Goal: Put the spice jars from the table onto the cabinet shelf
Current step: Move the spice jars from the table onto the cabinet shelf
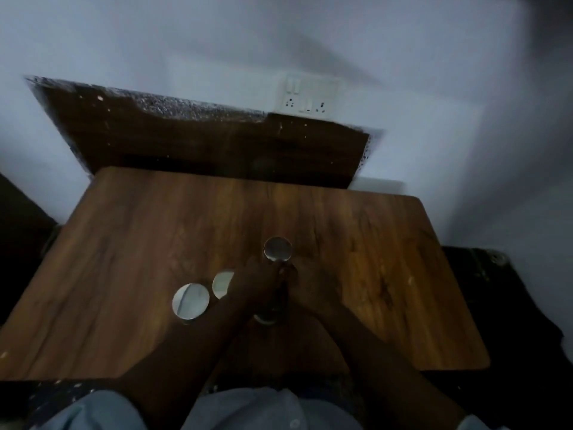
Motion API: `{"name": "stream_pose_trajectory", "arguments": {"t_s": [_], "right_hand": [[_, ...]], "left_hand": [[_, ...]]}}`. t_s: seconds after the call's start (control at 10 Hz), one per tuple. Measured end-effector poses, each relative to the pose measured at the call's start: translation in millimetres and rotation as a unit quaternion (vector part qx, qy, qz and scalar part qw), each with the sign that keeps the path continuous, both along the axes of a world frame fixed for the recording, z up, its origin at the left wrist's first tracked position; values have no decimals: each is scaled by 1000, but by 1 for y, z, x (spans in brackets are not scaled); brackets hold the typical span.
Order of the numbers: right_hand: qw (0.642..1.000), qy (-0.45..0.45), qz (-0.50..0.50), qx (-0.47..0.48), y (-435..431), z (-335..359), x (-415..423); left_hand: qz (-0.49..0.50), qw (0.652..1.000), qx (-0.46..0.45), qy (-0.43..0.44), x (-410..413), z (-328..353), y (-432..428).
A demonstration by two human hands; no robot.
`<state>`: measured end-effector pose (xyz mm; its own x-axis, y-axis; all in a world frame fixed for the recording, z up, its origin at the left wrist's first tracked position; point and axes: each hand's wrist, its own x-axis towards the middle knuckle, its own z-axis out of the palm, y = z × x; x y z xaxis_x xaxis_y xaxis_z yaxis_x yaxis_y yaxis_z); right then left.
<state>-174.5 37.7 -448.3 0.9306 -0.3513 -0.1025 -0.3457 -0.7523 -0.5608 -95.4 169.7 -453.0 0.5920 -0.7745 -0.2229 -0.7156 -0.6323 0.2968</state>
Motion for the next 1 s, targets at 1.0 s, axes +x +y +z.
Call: {"name": "stream_pose_trajectory", "arguments": {"t_s": [1.0], "right_hand": [[920,-352,-136,111,-51,218,72]], "left_hand": [[173,782,-577,160,51,238,-67]]}}
